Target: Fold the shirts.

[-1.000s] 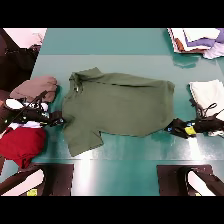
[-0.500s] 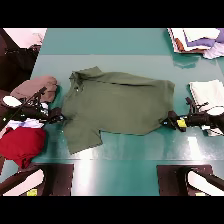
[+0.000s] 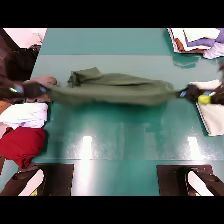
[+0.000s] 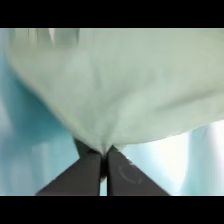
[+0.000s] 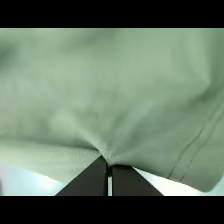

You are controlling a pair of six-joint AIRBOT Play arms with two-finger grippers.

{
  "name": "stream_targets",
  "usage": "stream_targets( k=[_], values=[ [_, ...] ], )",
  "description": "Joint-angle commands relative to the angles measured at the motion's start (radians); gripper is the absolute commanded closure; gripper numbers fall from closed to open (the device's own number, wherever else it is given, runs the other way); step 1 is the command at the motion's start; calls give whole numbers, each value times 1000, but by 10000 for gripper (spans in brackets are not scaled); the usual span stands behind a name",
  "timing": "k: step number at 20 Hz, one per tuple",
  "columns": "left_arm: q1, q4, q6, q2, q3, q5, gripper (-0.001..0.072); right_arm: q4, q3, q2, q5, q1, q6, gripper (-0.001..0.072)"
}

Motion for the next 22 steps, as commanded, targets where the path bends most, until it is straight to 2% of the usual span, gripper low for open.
stream_targets(
  k=[1, 6, 10, 13, 16, 19, 22],
  values=[
    [0, 0, -10, 97, 336, -56, 684, -47, 257, 130, 1, 0, 3, 696],
    [0, -2, -62, 109, 827, -51, 683, -211, 548, 231, 36, 0, 43, 696],
    [0, -5, -90, 109, 1057, -39, 684, -340, 730, 222, 154, 0, 107, 696],
    [0, -2, -101, 106, 1014, -32, 684, -360, 895, 116, 284, 0, 126, 696],
    [0, -4, -101, 66, 825, -57, 684, -358, 984, -47, 411, 0, 134, 697],
    [0, -6, -101, -50, 650, -101, 684, -360, 977, -229, 539, 0, 150, 696],
    [0, -6, -99, -222, 521, -112, 684, -359, 876, -385, 573, 0, 150, 697]
  ],
)
